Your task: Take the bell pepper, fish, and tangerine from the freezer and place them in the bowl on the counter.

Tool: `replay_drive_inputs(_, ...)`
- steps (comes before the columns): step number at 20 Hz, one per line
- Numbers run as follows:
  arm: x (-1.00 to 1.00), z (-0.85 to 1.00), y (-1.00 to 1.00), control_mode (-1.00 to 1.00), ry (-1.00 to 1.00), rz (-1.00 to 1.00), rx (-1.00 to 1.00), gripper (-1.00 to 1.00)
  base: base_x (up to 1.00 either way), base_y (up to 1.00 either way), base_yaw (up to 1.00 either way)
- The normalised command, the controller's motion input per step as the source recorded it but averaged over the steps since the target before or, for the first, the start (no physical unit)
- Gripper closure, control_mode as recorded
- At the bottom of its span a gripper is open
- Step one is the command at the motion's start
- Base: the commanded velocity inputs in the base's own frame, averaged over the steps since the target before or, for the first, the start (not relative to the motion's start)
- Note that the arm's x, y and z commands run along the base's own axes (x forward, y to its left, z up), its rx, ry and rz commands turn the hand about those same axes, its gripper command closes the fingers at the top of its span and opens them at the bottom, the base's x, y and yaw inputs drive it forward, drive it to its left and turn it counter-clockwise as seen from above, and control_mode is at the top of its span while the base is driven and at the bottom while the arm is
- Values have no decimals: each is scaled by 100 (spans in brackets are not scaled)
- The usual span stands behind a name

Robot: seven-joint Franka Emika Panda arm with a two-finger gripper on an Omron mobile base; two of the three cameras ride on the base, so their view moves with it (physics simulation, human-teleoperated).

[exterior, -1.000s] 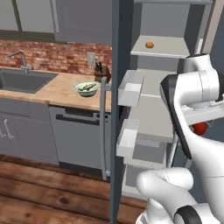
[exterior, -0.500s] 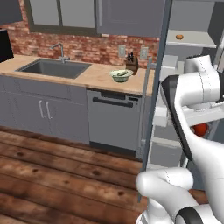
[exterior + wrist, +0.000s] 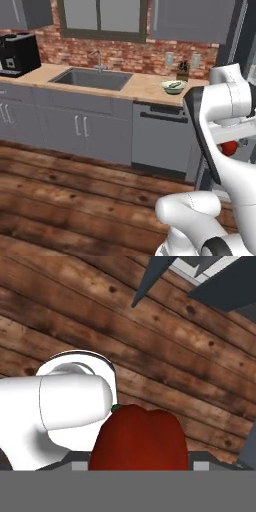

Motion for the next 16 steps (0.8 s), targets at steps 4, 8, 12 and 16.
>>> replay_drive_inputs(4,0,0,0,100,0,0,0,100,100,100,-29)
replay_drive_inputs(8,0,0,0,100,0,0,0,100,100,100,-37)
replay_drive_inputs(12,0,0,0,100,0,0,0,100,100,81,-44)
replay_drive_inputs(16,0,0,0,100,0,0,0,100,100,52,-41)
